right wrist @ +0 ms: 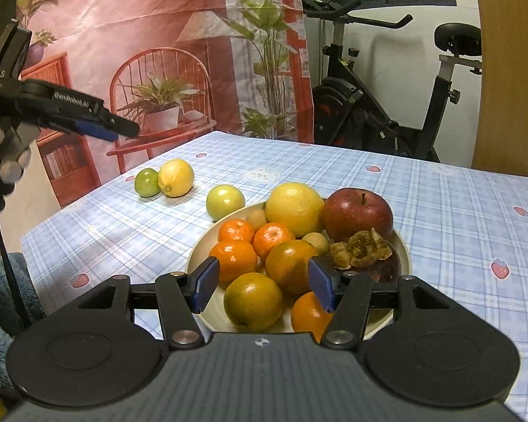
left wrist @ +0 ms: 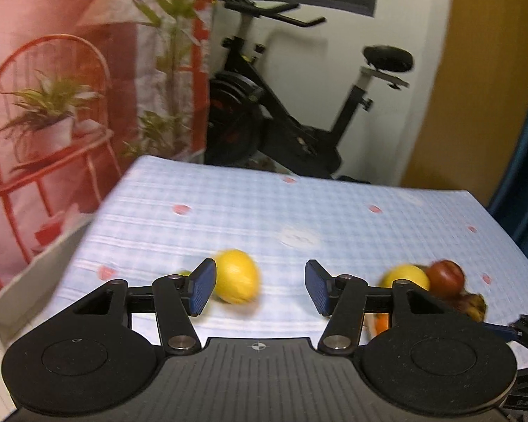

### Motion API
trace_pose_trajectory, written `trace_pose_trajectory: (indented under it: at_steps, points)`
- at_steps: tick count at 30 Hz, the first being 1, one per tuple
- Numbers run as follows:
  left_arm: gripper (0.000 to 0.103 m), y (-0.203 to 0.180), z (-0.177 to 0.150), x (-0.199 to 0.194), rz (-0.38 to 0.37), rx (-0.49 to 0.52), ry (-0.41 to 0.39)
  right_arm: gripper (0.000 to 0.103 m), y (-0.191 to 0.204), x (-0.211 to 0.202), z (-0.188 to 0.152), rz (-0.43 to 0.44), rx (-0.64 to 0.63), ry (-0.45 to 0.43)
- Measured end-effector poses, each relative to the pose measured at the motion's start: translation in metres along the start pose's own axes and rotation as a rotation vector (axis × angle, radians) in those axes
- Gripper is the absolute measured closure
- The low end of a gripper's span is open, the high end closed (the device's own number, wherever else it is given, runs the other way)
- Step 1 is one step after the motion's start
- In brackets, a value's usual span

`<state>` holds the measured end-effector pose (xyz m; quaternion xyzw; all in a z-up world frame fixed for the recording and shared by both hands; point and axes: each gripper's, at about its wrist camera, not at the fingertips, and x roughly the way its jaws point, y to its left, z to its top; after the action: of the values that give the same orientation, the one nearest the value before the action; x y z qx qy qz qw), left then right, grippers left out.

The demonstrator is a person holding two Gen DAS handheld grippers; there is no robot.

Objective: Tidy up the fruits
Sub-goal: 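Close the left gripper on a green apple while the right gripper closes on a lime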

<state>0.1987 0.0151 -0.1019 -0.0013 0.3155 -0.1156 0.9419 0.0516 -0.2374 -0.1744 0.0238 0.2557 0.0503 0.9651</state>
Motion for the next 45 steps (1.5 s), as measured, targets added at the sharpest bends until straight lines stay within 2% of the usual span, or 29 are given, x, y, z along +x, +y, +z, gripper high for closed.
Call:
trace_pose_trajectory:
  at_steps: [8,15,19,22,26,32,35,40,45]
  points:
    - [0.044,0.056,0.016,-0.002,0.079,-0.041,-0.031,0.044,0.001,0.011,0.027,0.028,0.045,0.009]
    - [0.044,0.078,0.019,0.010,0.079,-0.064,-0.039,0.044,0.020,0.048,0.064,0.059,-0.018,0.039]
    - [0.044,0.086,0.013,0.018,0.048,-0.047,-0.037,0.044,0.030,0.080,0.077,0.081,-0.012,0.083]
    - [0.044,0.091,0.005,0.023,0.020,-0.035,-0.021,0.045,0.040,0.105,0.084,0.085,-0.054,0.131]
    - [0.044,0.095,-0.006,0.030,-0.020,-0.016,-0.006,0.045,0.045,0.135,0.089,0.069,-0.092,0.193]
    - [0.044,0.094,-0.029,0.049,-0.103,0.004,0.043,0.045,0.041,0.172,0.090,0.025,-0.073,0.273]
    - [0.044,0.088,-0.037,0.062,-0.121,0.014,0.069,0.045,0.038,0.180,0.089,0.023,-0.045,0.290]
    - [0.038,0.084,-0.038,0.075,-0.145,0.010,0.061,0.044,0.040,0.181,0.090,0.025,-0.059,0.298]
    - [0.038,0.080,-0.037,0.088,-0.163,0.014,0.071,0.044,0.042,0.181,0.089,0.026,-0.068,0.295]
